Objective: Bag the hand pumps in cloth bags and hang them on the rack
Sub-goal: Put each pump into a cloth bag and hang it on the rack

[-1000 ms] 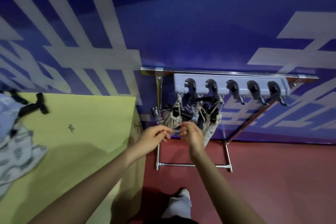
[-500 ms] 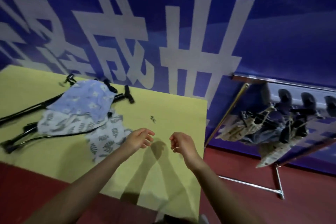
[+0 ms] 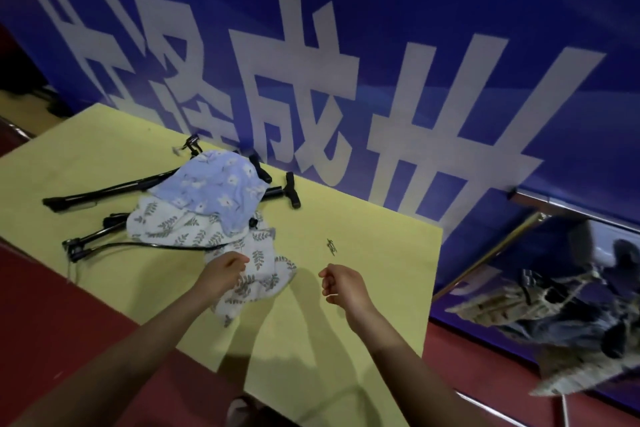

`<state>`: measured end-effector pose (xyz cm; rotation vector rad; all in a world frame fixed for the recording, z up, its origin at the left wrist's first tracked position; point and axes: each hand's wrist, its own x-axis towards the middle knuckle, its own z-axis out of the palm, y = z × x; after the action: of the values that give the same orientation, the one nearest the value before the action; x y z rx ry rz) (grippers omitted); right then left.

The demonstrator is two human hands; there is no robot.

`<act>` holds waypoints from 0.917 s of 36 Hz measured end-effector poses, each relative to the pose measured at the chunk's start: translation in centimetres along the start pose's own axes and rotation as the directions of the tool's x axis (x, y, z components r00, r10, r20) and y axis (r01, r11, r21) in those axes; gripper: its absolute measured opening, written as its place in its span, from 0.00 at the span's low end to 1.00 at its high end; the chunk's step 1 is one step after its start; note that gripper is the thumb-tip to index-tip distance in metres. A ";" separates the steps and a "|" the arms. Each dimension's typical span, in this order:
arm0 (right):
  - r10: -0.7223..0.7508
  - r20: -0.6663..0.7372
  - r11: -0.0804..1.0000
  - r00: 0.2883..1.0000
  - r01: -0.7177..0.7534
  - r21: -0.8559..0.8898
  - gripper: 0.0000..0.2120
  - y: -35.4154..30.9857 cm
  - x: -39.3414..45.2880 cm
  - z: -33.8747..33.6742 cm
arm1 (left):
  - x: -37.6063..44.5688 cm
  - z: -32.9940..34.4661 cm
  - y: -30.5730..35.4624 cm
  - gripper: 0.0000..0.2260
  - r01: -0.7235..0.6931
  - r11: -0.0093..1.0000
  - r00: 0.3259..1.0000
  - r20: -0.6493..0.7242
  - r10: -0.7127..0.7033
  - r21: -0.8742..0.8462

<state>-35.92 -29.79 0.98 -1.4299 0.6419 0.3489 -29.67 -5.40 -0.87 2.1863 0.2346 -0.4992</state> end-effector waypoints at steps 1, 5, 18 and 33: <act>-0.006 -0.001 1.000 1.000 0.006 0.002 0.13 -0.2 0.2 0.6 | 0.6 -0.5 0.2 0.10 -0.036 0.999 0.999 -0.002 0.037 0.031; -0.037 -0.024 0.998 0.999 0.036 -0.053 0.13 -0.5 1.7 3.7 | 5.5 -3.2 0.9 0.09 -0.140 0.983 0.990 -0.011 0.142 0.123; 0.036 -0.299 0.995 0.954 -0.061 -0.076 0.10 2.5 9.5 18.0 | 19.2 -6.0 1.5 0.14 -0.406 0.775 0.912 0.275 0.306 0.484; 0.071 -0.494 0.997 0.867 -0.044 0.066 0.07 0.2 14.4 21.7 | 24.4 -3.9 -0.8 0.27 -0.385 0.608 0.921 0.332 0.204 0.695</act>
<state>-20.38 -10.67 -7.53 -1.4599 1.1067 -0.0004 -6.88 -2.05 -9.80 2.8636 -0.5756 -0.7307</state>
